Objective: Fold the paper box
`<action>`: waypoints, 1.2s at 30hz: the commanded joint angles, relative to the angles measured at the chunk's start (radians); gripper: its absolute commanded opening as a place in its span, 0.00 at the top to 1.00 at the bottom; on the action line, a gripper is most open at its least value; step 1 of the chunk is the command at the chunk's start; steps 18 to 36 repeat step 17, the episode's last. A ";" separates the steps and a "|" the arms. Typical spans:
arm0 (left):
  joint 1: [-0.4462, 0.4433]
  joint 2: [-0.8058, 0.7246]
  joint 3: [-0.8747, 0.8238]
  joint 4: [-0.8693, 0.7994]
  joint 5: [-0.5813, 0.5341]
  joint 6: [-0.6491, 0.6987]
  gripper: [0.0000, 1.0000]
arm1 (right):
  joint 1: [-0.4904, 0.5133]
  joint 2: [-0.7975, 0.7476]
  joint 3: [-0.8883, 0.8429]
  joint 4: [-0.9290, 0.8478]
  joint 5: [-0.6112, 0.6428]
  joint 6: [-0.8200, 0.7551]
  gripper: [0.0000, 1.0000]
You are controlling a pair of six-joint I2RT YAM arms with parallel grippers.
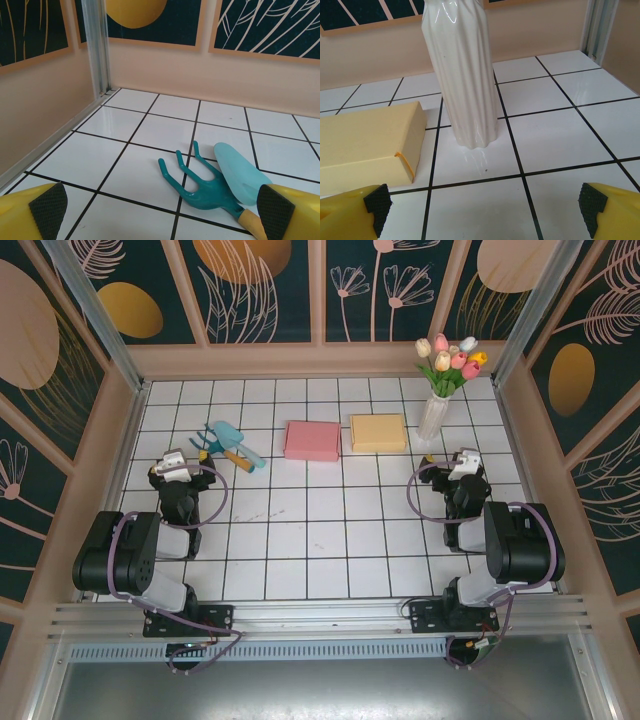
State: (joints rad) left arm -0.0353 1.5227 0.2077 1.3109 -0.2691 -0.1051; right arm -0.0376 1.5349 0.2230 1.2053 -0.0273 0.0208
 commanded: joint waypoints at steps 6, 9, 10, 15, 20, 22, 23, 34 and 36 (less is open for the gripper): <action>0.005 -0.003 0.011 -0.001 0.012 0.010 0.01 | 0.003 0.005 0.014 0.032 0.001 -0.005 0.01; 0.006 0.008 0.028 -0.023 0.016 0.006 0.01 | 0.003 0.005 0.014 0.031 0.001 -0.005 0.01; 0.006 0.012 0.034 -0.031 0.020 0.005 0.01 | 0.003 0.005 0.014 0.032 0.001 -0.005 0.01; 0.006 0.001 0.019 -0.012 0.048 0.020 0.01 | 0.003 0.005 0.014 0.032 0.001 -0.005 0.01; 0.006 -0.002 0.014 -0.006 0.049 0.021 0.01 | 0.004 0.004 0.014 0.032 0.001 -0.005 0.01; 0.006 -0.002 0.014 -0.006 0.049 0.021 0.01 | 0.004 0.004 0.014 0.032 0.001 -0.005 0.01; 0.006 -0.002 0.014 -0.006 0.049 0.021 0.01 | 0.004 0.004 0.014 0.032 0.001 -0.005 0.01; 0.006 -0.002 0.014 -0.006 0.049 0.021 0.01 | 0.004 0.004 0.014 0.032 0.001 -0.005 0.01; 0.006 -0.002 0.014 -0.006 0.049 0.021 0.01 | 0.004 0.004 0.014 0.032 0.001 -0.005 0.01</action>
